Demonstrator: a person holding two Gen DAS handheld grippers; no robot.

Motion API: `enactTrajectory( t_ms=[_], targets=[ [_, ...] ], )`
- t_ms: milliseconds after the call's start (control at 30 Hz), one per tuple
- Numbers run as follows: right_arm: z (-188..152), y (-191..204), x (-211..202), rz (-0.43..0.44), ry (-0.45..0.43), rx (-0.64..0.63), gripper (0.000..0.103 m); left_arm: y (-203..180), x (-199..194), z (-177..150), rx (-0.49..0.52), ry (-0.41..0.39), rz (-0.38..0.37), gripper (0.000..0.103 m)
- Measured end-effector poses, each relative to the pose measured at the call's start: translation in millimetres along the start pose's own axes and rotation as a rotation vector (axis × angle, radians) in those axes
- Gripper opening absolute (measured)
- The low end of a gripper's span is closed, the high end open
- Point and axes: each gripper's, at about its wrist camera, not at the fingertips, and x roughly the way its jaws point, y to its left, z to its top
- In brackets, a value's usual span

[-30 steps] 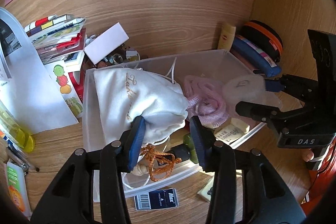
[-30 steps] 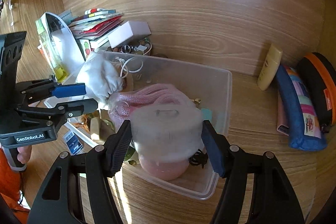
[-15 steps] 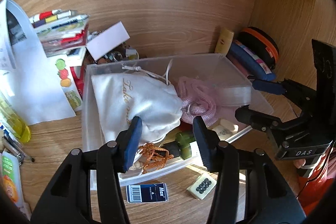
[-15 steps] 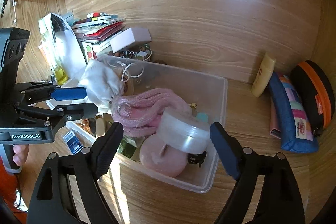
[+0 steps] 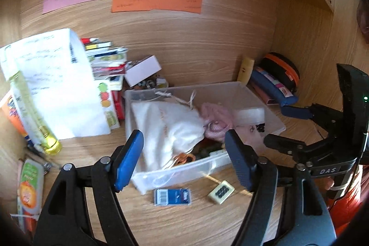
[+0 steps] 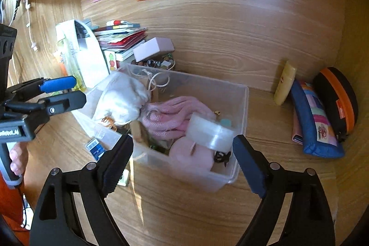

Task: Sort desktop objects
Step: 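Open the left tool to drop the gourd charm while the right tool drops the container, then grasp the blue Max card box with the left tool while the right tool grasps the dotted block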

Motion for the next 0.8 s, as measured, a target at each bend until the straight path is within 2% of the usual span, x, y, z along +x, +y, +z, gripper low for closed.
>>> enactTrajectory(
  t_ms=[200, 367, 567, 800],
  targets=[
    [-10, 14, -7, 0.004, 0.006, -0.023, 0.087, 13, -6, -17, -0.015, 0.041, 0.043, 0.076],
    [-19, 27, -7, 0.043, 0.027, -0.028, 0.087, 19, -3, -34, -0.013, 0.096, 0.063, 0.079],
    [-31, 44, 0, 0.07, 0.057, -0.057, 0.087, 20, 11, -56, 0.0, 0.186, 0.073, 0.079],
    [-42, 54, 22, 0.101, 0.131, -0.08, 0.087, 19, 31, -70, 0.003, 0.252, 0.062, 0.079]
  ],
)
